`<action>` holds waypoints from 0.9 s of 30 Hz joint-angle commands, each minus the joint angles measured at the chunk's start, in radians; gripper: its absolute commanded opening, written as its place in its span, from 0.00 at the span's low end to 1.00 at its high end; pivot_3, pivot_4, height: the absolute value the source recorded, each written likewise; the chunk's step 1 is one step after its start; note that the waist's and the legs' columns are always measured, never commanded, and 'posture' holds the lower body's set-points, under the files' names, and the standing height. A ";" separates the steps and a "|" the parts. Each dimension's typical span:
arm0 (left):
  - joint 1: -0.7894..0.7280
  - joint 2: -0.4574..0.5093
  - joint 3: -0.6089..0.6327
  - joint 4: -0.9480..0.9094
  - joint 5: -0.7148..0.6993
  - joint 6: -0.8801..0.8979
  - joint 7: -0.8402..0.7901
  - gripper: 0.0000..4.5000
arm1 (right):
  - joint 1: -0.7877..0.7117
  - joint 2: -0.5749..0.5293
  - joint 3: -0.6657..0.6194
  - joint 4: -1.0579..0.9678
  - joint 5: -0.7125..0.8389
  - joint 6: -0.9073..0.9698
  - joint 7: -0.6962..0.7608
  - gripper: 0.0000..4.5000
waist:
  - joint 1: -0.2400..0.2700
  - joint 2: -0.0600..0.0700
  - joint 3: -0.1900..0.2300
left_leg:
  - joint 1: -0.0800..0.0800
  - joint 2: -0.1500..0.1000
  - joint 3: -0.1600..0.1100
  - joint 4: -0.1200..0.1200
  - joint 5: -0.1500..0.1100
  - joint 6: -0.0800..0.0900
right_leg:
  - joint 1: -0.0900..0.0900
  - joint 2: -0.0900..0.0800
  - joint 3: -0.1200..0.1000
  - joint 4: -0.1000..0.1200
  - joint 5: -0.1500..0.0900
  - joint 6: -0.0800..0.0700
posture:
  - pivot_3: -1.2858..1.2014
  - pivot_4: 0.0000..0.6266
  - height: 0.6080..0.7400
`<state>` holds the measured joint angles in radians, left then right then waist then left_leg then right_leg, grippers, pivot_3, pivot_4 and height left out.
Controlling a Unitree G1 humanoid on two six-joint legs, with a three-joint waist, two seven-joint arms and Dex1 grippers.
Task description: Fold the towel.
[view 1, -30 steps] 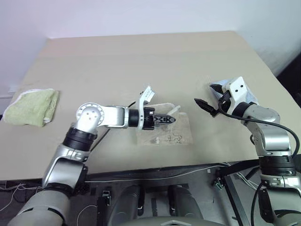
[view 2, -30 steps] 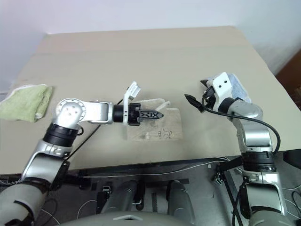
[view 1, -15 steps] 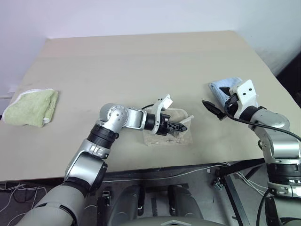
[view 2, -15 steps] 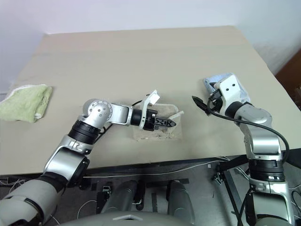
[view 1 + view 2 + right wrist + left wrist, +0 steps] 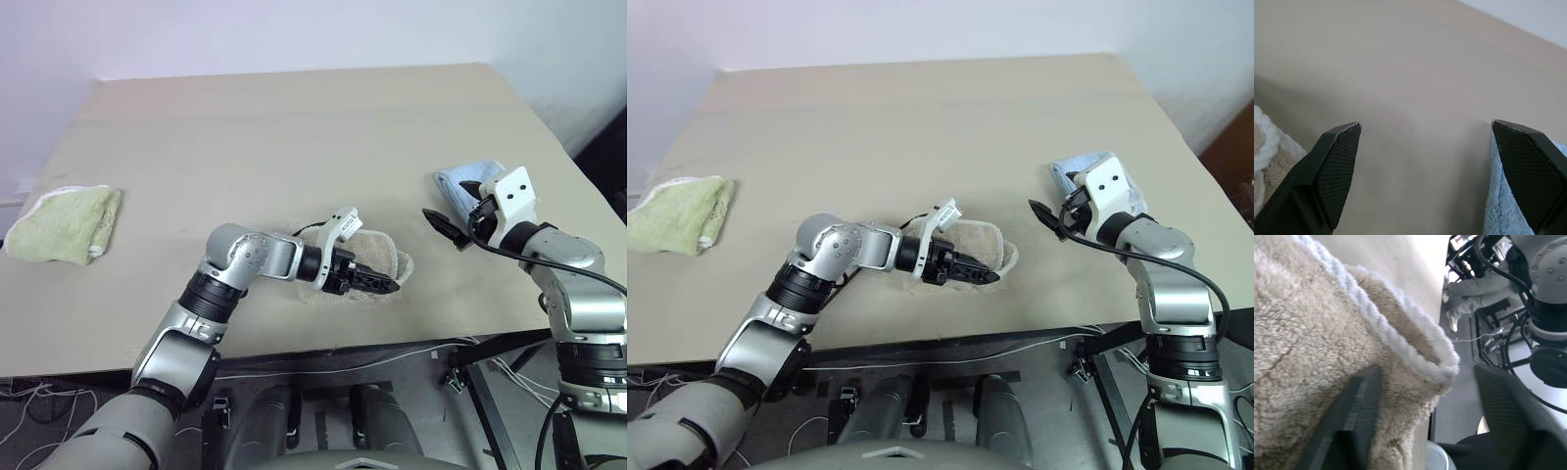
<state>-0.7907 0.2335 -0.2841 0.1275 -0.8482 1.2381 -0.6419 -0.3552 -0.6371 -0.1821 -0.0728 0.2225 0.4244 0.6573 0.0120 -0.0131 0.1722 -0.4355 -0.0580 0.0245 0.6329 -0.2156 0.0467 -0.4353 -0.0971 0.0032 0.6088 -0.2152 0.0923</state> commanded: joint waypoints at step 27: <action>0.254 0.220 0.133 -0.261 0.336 -0.717 -0.301 0.00 | -0.061 0.186 0.022 -0.184 0.497 0.373 0.020 0.00 | -0.001 0.001 0.000 | -0.007 0.001 0.000 0.000 -0.002 -0.001 | -0.006 0.000 -0.001 -0.001 0.000 0.000 | 0.52 0.24 1.00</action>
<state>-0.5362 0.4512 -0.1469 -0.0996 -0.5097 0.5497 -0.9171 -0.4091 -0.4508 -0.1570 -0.2427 0.7107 0.8134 0.6719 0.0111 -0.0126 0.1720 -0.4422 -0.0569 0.0247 0.6329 -0.2176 0.0457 -0.4417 -0.0975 0.0026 0.6077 -0.2148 0.0925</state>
